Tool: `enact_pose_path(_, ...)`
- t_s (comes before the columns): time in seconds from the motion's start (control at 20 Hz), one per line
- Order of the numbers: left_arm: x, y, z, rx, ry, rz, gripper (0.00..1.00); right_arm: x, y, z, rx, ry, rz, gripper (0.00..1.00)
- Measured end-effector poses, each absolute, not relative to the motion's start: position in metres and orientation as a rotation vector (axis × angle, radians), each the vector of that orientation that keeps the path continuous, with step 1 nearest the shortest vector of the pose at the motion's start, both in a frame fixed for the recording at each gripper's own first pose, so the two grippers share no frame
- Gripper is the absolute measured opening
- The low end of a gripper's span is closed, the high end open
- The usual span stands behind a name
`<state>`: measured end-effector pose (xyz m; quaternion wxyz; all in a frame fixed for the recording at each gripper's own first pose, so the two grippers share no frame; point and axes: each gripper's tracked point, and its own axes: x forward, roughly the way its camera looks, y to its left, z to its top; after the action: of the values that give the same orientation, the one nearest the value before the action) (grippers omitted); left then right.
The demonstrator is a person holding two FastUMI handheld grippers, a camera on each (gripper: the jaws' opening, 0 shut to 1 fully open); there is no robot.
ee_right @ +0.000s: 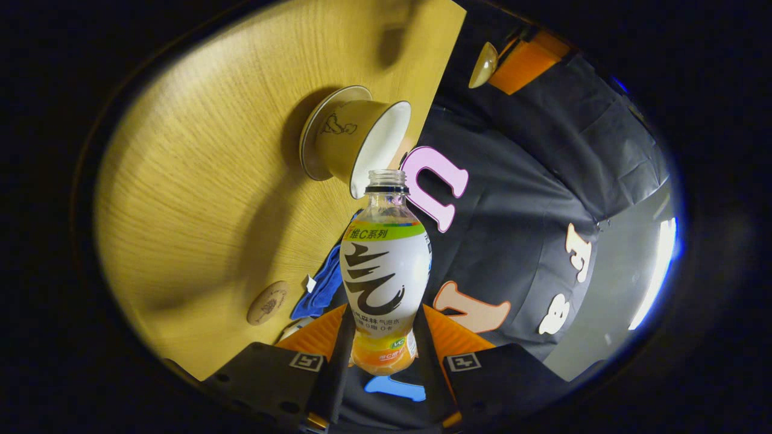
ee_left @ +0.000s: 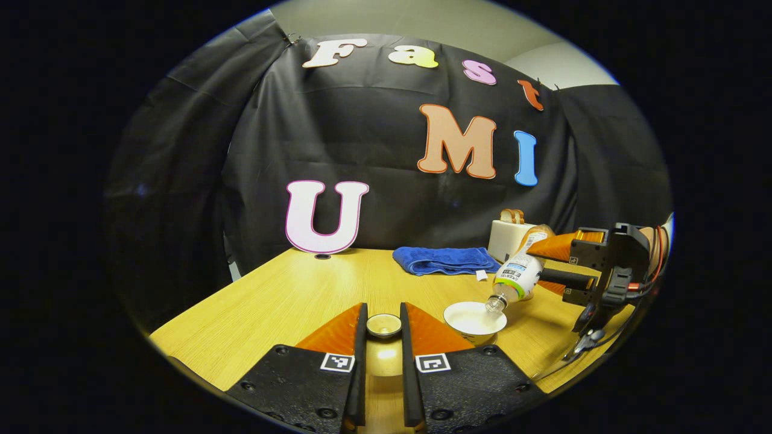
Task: Open the teacup lid with one hand, grasp the water bottle and pour water into the teacup with the other hand; after pouring, place the water bottle on the coaster and then close the teacup lid.
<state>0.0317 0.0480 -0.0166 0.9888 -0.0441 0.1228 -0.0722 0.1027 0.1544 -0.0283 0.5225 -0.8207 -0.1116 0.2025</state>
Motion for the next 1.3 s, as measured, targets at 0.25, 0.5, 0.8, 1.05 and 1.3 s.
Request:
enact_pose_path(0.25,0.036,0.043,-0.012,-0.067,0.246,-0.156,0.22,0.094,0.143,-0.05,-1.782,-0.132,0.518,0.59)
enact_pose_path(0.5,0.042,0.033,-0.01,-0.049,0.252,-0.175,0.22,0.083,0.131,-0.07,-1.469,0.044,0.549,0.58)
enact_pose_path(0.8,0.049,0.013,-0.012,-0.037,0.266,-0.208,0.22,0.073,0.124,-0.08,-1.197,0.172,0.546,0.59)
enact_pose_path(1.05,0.061,-0.012,-0.016,-0.031,0.27,-0.267,0.22,0.065,0.112,-0.072,-0.866,0.27,0.527,0.58)
enact_pose_path(1.3,0.072,-0.037,-0.019,-0.024,0.275,-0.307,0.22,0.069,0.101,-0.066,-0.617,0.335,0.494,0.6)
